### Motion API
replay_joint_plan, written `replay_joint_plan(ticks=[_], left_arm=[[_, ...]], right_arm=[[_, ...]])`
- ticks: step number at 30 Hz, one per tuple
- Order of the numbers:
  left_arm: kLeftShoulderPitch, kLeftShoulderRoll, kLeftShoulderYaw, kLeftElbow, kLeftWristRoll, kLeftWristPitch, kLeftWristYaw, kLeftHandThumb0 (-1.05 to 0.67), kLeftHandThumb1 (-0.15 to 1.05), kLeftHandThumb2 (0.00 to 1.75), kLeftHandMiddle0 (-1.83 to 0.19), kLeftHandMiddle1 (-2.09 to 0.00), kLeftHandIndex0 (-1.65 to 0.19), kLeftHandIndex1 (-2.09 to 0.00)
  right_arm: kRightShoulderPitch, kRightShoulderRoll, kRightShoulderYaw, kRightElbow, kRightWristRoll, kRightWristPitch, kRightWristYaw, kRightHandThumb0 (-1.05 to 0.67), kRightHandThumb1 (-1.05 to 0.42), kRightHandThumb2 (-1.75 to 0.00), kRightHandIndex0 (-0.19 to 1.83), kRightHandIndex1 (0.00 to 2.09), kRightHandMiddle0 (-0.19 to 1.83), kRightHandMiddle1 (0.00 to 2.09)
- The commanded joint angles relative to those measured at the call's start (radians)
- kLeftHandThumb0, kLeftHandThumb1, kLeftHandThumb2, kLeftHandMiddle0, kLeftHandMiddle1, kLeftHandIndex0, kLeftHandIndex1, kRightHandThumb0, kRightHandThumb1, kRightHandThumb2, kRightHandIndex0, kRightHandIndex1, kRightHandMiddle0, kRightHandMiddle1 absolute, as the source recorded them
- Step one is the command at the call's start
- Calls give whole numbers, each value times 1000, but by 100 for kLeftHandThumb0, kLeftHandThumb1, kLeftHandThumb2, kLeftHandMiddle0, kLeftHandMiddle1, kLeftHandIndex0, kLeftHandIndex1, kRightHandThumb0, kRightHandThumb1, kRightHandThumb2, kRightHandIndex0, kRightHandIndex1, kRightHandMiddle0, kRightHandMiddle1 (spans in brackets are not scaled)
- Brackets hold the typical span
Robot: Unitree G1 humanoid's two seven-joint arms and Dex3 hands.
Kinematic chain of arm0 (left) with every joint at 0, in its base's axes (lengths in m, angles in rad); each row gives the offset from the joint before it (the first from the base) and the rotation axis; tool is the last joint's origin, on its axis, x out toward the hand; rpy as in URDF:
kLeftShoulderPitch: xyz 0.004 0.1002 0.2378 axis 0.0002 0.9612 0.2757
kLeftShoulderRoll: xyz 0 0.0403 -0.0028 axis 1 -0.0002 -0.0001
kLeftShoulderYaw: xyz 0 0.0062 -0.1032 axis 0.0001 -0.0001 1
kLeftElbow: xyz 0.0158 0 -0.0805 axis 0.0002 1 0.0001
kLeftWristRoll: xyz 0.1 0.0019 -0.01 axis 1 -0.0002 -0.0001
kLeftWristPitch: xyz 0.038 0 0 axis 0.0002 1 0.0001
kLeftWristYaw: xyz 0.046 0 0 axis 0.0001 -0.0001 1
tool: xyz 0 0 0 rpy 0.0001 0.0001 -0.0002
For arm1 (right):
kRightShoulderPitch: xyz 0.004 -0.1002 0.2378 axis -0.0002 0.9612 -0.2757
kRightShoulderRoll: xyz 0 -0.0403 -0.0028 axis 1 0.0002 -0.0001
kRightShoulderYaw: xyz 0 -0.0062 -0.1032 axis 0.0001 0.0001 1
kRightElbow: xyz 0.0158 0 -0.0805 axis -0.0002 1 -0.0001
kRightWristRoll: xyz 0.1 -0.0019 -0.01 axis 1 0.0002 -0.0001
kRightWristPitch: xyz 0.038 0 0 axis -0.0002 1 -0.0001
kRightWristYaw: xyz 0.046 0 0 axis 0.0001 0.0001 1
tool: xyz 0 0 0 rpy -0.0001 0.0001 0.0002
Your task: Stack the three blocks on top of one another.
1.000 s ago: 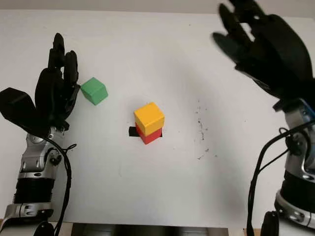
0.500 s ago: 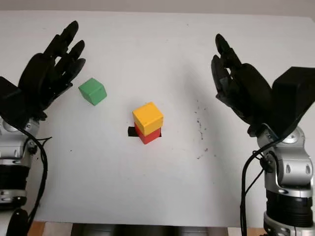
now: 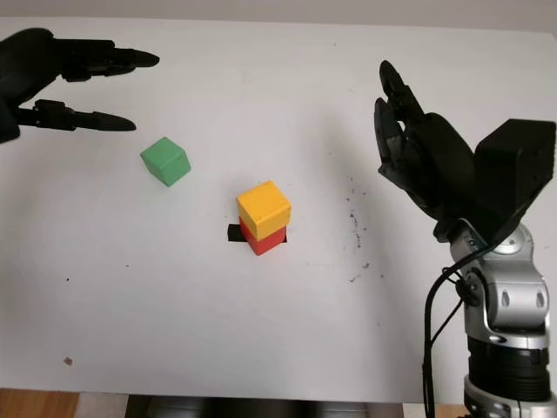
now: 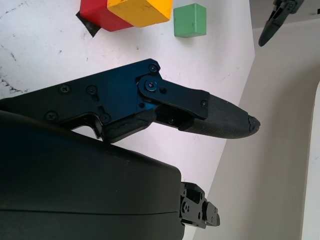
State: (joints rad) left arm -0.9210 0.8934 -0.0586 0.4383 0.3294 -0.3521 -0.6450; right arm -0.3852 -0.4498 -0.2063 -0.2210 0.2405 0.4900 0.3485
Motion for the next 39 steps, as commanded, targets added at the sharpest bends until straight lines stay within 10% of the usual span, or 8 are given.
replay_joint_plan(ticks=[1,23,39], left_arm=[[-38,28,-49,33,66,-64,18,-70,89,5,-5,-1,-34,-5],[-113,-38,-263,252,366,-304,228,-82,91,6,10,-4,-25,-6],[-106,-45,-342,288,575,-380,602,-73,96,6,-1,-8,-39,-13]], right_arm=[[4,-12,-8,-10,0,-4,-2,-73,-105,-75,-19,0,-19,0],[25,-5,-16,-17,-1,1,-38,-74,-105,-73,-19,2,-14,4],[44,3,-18,-30,9,22,-58,-73,-105,-74,-19,3,-14,4]])
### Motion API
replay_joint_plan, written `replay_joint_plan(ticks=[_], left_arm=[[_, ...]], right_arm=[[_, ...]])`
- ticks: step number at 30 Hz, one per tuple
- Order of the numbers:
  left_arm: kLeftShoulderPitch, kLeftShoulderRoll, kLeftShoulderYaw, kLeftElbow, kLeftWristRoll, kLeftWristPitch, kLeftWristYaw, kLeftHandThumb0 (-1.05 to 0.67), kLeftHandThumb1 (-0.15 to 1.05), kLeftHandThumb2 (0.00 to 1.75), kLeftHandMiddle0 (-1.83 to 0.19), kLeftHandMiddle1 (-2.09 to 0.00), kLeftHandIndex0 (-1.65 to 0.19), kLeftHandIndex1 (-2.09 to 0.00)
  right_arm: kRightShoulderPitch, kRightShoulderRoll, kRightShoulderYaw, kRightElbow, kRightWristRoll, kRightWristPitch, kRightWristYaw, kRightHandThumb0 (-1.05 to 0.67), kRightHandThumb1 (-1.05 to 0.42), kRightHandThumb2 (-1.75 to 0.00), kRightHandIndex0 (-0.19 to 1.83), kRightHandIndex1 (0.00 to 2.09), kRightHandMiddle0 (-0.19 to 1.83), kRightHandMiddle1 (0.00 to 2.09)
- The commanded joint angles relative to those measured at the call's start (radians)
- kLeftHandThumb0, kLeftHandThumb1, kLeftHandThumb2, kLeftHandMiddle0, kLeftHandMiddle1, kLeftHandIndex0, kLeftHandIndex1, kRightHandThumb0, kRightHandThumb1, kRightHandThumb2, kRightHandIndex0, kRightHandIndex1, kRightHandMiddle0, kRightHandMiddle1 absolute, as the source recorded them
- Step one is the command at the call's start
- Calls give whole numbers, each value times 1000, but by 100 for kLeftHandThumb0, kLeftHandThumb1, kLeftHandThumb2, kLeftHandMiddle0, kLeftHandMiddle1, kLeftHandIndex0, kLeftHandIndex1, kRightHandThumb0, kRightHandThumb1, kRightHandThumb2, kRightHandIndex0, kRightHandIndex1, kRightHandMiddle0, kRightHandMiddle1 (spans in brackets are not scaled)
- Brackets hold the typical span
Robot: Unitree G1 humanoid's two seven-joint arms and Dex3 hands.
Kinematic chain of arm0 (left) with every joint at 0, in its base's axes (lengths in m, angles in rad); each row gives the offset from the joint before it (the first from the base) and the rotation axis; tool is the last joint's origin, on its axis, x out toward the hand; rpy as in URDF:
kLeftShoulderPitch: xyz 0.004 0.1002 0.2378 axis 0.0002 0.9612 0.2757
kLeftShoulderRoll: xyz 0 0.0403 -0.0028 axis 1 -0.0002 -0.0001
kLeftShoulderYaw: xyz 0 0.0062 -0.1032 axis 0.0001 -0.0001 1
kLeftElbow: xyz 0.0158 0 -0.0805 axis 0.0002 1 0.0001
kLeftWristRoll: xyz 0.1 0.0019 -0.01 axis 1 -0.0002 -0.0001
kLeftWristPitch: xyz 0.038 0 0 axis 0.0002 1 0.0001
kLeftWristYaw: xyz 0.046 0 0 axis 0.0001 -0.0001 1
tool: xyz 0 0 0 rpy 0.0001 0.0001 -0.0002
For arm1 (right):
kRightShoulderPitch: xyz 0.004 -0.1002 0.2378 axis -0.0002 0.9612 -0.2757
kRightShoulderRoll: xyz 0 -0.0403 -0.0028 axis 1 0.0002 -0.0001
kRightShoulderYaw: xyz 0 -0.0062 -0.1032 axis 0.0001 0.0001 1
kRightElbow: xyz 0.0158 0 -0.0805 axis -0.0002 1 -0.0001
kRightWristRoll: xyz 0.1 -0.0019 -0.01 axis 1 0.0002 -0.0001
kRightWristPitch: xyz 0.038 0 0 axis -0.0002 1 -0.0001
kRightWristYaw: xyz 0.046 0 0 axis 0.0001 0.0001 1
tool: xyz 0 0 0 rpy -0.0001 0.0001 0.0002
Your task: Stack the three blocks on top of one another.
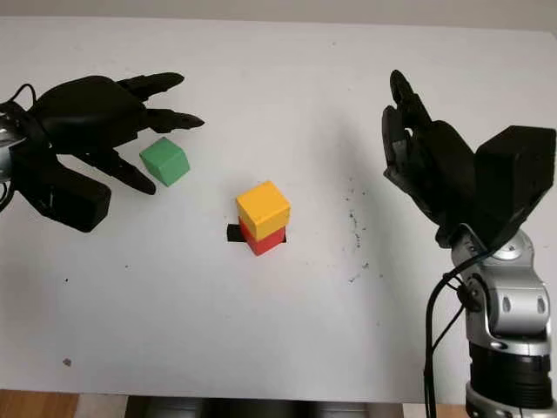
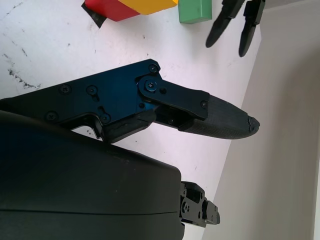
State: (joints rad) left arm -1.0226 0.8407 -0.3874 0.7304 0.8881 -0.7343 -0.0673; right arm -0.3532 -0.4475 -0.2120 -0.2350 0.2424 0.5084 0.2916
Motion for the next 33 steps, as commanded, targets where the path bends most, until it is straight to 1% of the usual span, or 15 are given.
replay_joint_plan(ticks=[1,5,8,14,23,29,33], left_arm=[[-4,10,-21,-9,38,9,47,-73,96,6,-2,-8,-40,-14],[-10,21,-51,-18,125,28,132,-71,97,6,-3,-7,-43,-18],[-13,21,-62,-13,146,35,158,-70,96,5,-4,-7,-44,-20],[-9,17,-64,-21,153,64,150,-69,93,5,-6,-7,-41,-23],[2,20,-72,-63,178,153,115,-73,93,5,-6,-6,-37,-18],[7,20,-73,-62,175,159,125,-72,91,5,-6,-6,-41,-16],[5,20,-79,-55,180,157,139,-71,92,6,-7,-6,-45,-17]], right_arm=[[14,0,-13,-16,8,6,-1,-73,-105,-74,-19,3,-14,4],[18,-1,-12,-17,8,2,1,-73,-105,-73,-19,2,-15,4],[20,-2,-12,-17,5,1,0,-73,-105,-73,-19,2,-15,4],[20,1,-19,-17,12,5,-1,-72,-105,-73,-19,2,-15,4],[24,0,-18,-4,8,-20,8,-72,-105,-74,-19,0,-14,5],[27,0,-16,-6,2,-19,5,-73,-105,-72,-19,1,-13,5],[29,1,-18,-8,3,-19,4,-72,-105,-72,-19,2,-13,5]])
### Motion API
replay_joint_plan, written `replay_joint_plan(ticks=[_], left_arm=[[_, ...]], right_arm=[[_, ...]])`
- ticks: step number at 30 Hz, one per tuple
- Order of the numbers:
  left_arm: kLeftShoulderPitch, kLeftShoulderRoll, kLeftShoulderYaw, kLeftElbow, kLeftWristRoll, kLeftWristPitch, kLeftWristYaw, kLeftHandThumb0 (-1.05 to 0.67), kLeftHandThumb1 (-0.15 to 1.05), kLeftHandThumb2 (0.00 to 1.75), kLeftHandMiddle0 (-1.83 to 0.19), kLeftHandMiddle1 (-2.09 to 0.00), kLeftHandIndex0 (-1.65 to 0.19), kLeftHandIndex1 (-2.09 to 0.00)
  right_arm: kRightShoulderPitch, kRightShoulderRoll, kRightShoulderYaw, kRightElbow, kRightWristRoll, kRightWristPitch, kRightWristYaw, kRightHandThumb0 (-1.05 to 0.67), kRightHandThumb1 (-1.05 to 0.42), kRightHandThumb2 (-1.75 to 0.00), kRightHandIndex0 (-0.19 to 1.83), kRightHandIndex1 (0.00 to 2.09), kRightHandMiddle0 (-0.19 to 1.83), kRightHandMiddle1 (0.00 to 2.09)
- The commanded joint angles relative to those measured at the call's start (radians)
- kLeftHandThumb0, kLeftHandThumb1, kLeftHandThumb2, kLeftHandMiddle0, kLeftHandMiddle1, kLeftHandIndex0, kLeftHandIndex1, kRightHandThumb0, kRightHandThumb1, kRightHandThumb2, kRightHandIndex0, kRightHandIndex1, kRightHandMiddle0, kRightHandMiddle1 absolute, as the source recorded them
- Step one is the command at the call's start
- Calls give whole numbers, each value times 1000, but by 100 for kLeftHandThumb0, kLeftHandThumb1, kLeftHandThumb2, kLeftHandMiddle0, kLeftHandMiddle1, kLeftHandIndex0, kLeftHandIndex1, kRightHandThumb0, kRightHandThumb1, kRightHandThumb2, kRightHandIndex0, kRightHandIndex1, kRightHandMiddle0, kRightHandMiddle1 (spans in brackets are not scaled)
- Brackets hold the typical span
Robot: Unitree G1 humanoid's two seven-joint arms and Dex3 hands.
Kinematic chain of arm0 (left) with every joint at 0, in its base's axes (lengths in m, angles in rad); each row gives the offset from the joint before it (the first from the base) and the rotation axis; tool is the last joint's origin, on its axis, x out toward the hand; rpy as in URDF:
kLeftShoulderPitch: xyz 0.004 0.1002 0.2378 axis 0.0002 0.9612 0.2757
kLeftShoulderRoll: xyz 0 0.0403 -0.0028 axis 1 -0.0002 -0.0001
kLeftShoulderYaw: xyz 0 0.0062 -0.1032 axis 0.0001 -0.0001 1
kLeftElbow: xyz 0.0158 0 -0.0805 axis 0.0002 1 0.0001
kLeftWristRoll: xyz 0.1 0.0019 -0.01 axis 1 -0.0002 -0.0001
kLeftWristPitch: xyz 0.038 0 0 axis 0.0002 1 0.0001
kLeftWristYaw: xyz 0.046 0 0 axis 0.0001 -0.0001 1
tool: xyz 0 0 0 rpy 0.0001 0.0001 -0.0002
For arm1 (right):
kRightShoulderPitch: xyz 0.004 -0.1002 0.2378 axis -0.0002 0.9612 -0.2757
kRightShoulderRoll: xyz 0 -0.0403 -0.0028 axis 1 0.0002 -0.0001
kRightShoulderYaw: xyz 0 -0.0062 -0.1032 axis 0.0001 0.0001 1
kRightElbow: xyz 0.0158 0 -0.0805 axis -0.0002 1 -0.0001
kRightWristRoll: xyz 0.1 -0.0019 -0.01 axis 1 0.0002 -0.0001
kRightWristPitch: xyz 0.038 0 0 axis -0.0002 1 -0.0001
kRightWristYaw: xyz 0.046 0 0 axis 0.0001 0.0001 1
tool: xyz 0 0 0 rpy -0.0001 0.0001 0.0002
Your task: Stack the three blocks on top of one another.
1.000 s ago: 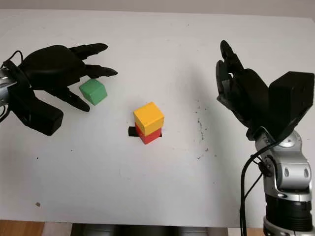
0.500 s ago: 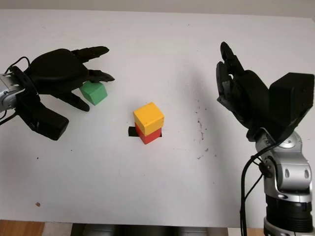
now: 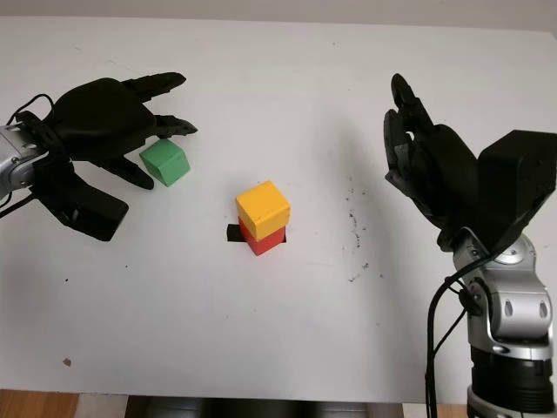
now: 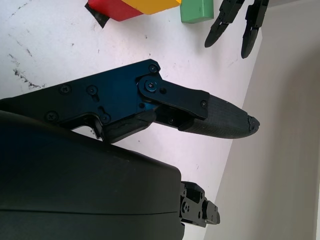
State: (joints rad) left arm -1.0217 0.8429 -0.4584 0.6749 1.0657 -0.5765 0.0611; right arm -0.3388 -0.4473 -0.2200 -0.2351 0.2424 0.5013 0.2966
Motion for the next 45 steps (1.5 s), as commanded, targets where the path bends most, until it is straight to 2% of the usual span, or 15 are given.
replay_joint_plan(ticks=[1,5,9,13,21,28,36,38,41,45], left_arm=[[4,18,-9,4,2,-5,17,-70,92,6,-8,-6,-47,-18],[4,17,-10,7,-4,-12,19,-71,94,6,-10,-7,-52,-22],[1,15,-16,26,0,-30,51,-70,94,5,-14,-6,-36,-62],[0,14,-31,34,21,-27,86,-70,95,5,-17,-6,-30,-87],[1,18,-57,25,75,14,145,-64,95,6,-23,-7,-33,-98],[7,25,-63,1,90,16,165,-49,101,6,-28,-7,-36,-121],[5,32,-83,-11,143,41,226,-49,101,6,-32,-7,-39,-116],[4,28,-79,0,127,28,227,-47,101,5,-32,-6,-41,-114],[-3,18,-48,28,19,-41,156,-43,102,5,-30,-5,-38,-124],[-3,16,-22,41,-76,-81,100,-43,102,5,-29,-5,-35,-131]], right_arm=[[15,-1,-10,-9,2,-14,1,-72,-105,-72,-19,2,-13,5],[14,-2,-9,-4,5,-12,6,-72,-105,-73,-19,2,-14,5],[16,-3,-10,-3,1,-21,9,-71,-105,-74,-19,1,-15,5],[17,1,-14,-6,3,-20,4,-71,-105,-73,-19,1,-14,5],[18,-1,-14,-5,3,-24,1,-72,-105,-72,-19,2,-13,6],[17,1,-19,5,11,-44,14,-70,-105,-75,-19,0,-15,4],[17,1,-17,-2,6,-33,-5,-71,-105,-73,-19,1,-13,5],[16,0,-16,1,5,-35,-3,-71,-105,-73,-19,1,-14,5],[18,5,-21,10,13,-49,5,-70,-105,-73,-19,0,-13,5],[20,3,-19,14,11,-58,10,-71,-105,-71,-19,0,-13,6]])
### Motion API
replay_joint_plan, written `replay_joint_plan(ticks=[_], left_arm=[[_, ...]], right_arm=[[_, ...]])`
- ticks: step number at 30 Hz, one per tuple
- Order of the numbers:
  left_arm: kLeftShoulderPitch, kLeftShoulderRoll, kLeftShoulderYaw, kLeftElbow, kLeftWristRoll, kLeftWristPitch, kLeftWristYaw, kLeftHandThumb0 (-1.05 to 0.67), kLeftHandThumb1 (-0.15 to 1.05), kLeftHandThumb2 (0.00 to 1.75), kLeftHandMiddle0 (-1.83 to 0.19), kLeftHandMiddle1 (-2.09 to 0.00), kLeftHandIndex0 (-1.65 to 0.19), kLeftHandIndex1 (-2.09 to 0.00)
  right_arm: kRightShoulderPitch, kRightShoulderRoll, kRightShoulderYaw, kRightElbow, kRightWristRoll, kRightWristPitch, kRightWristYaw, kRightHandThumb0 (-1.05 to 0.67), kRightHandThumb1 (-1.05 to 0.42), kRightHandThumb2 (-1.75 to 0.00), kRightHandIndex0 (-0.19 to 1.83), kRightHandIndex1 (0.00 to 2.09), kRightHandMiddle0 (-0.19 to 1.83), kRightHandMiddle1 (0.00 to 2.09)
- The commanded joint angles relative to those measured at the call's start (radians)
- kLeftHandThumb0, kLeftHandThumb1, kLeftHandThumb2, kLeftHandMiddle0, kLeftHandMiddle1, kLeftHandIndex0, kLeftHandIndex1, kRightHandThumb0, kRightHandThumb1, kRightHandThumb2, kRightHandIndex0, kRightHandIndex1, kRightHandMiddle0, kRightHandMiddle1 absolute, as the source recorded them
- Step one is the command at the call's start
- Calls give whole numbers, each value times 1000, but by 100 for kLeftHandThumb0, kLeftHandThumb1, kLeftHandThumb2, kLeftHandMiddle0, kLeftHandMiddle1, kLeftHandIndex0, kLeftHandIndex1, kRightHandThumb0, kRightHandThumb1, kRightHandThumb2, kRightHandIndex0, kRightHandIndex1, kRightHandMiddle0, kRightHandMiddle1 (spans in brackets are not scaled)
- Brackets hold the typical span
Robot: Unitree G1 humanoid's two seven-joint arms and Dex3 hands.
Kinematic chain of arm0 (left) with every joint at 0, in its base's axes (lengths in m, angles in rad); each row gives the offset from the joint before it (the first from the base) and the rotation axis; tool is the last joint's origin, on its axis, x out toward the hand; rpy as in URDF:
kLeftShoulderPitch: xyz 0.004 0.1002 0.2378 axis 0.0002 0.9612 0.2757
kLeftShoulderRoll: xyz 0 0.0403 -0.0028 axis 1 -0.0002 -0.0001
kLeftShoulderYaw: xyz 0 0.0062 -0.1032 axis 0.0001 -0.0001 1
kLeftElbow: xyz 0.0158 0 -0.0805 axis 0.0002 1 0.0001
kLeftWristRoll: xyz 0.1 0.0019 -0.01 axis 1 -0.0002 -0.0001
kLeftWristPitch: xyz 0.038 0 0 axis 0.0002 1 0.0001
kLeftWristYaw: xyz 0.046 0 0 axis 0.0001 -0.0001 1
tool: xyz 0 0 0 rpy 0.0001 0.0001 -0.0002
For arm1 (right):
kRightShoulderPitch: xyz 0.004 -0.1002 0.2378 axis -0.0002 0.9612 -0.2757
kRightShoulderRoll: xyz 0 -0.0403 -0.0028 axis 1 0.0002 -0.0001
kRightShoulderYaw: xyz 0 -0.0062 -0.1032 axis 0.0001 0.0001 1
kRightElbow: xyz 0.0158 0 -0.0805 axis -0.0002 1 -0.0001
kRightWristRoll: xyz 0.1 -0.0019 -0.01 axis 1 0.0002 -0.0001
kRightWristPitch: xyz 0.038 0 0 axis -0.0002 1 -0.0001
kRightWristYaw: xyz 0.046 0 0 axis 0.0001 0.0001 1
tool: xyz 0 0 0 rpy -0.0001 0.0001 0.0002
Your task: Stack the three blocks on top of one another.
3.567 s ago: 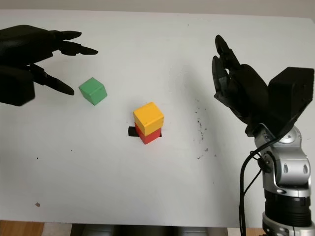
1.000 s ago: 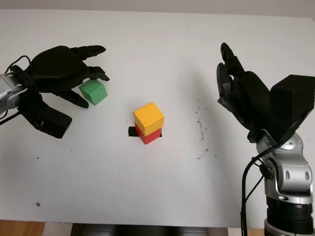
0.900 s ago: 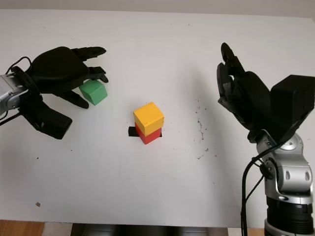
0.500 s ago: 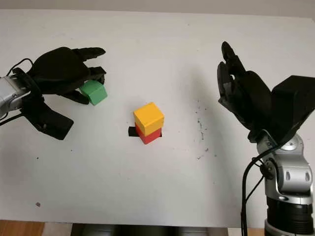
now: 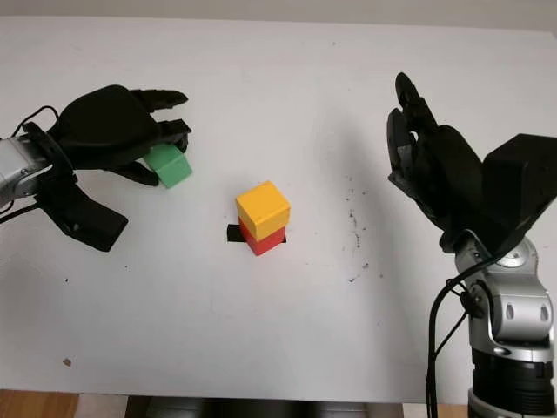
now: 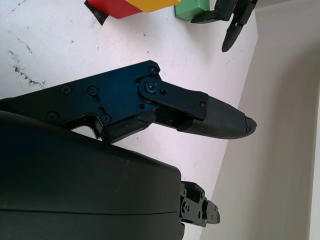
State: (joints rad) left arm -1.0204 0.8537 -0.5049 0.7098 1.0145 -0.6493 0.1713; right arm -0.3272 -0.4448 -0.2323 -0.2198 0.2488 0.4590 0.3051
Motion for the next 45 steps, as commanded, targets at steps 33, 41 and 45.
replay_joint_plan(ticks=[33,41,45], left_arm=[[288,-203,488,-592,-1171,587,-841,-48,103,5,-32,-6,-39,-138],[313,-195,500,-771,-1160,761,-833,-47,104,6,-30,-5,-35,-150],[289,-186,481,-764,-1112,686,-863,-48,105,9,-29,-5,-32,-151]], right_arm=[[29,19,1,-13,-1,-17,1,-70,-105,-66,-19,0,-15,5],[30,12,17,-17,-14,-18,0,-68,-105,-67,-19,1,-15,5],[27,9,24,-17,-17,-17,4,-68,-105,-67,-19,0,-15,5]])
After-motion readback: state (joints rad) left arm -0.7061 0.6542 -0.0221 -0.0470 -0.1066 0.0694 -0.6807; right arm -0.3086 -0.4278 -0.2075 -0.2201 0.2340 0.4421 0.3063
